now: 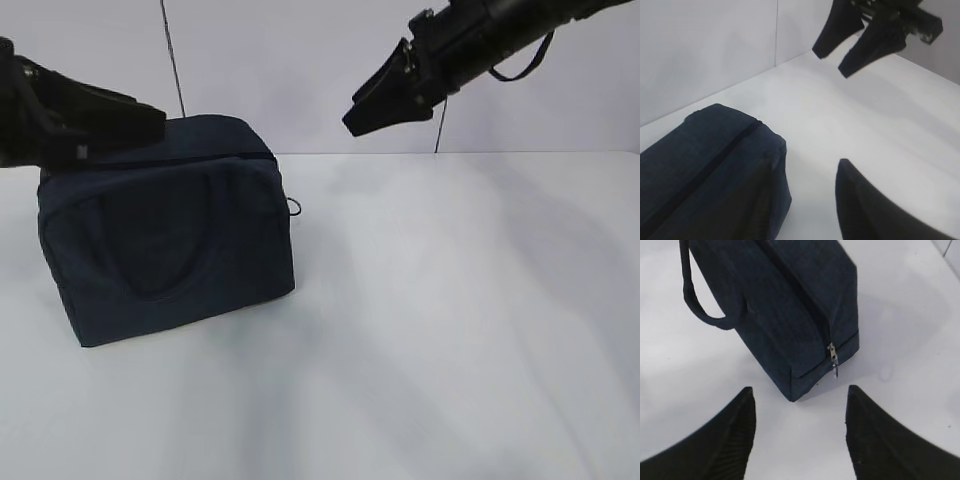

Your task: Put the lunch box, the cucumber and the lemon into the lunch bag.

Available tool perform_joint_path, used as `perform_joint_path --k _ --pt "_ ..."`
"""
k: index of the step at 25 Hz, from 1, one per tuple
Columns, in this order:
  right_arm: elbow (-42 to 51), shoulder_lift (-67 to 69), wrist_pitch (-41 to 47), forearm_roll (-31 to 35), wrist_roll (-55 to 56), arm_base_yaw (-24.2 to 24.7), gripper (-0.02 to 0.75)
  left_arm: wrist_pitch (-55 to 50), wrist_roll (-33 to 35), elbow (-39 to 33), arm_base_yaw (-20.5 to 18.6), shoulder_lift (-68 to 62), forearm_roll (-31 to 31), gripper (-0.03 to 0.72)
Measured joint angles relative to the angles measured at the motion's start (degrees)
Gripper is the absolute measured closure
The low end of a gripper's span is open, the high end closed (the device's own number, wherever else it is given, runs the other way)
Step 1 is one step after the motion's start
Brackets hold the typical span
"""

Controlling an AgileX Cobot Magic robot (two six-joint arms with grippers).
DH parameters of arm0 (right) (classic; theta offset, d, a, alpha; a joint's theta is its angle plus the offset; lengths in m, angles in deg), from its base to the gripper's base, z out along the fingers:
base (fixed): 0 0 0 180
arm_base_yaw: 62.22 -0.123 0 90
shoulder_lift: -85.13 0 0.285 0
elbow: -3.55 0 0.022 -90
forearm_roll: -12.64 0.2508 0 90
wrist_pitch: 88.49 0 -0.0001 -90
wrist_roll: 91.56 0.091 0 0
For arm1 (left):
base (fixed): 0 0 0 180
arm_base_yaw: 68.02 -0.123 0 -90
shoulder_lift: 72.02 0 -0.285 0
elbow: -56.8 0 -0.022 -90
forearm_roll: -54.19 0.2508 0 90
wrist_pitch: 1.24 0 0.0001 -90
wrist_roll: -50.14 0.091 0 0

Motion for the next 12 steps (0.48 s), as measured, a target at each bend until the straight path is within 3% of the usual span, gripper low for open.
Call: perform_joint_path --k 8,10,12 --pt "-4.73 0.00 -1.52 1.55 0.09 0.22 0.298 -5.15 -0.02 3.97 -0.16 -3.05 3.55 0.381" --pt "-4.73 0.00 -1.52 -2.27 0.57 0.22 0.298 -5.29 -0.76 3.97 -0.16 -2.81 7.29 0.381" --pt "-4.73 -0.20 -1.81 -10.25 2.63 0.22 0.298 -5.29 -1.94 4.05 -0.16 -2.35 9.64 0.381"
